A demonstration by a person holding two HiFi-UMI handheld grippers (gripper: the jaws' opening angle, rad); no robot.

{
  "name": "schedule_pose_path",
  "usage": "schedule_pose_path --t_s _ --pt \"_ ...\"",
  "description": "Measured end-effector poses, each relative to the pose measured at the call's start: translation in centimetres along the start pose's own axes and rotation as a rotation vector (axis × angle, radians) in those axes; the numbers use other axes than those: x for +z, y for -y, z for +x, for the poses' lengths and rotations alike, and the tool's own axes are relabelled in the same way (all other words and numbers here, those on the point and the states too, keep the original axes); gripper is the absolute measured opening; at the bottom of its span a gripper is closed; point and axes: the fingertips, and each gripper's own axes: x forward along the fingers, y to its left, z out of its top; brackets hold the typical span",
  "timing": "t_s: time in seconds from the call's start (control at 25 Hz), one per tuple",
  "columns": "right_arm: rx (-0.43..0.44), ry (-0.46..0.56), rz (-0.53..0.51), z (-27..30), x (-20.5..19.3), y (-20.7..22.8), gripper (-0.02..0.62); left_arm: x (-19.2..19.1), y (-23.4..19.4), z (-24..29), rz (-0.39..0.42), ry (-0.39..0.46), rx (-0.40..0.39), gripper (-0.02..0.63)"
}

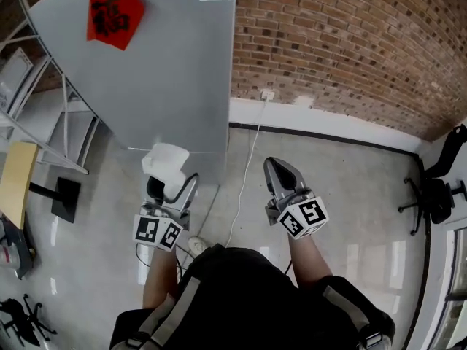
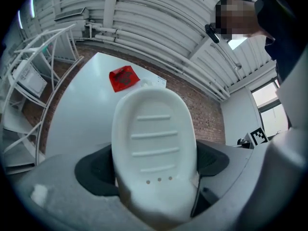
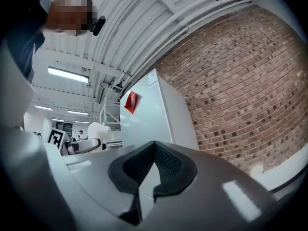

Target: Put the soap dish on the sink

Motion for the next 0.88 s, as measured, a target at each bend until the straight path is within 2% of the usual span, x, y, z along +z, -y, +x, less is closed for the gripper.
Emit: schedule_pose_path --t_s 0.28,0.44,0.88 --pt "0.153 -0.067 0.007 8.0 -2.8 -5.9 0.006 1.3 -9.2 -5.7 -0.009 0.028 0.192 0.462" --pt "0.240 -0.067 0.006 11.9 -3.5 -9.9 0.006 2.5 -13.4 -8.2 0.000 0.071 0.260 0.462" --pt "0.477 -0.074 0.003 21.8 -6.5 -23.1 0.006 5.8 -23.3 -18.4 0.061 0.102 0.482 0.462"
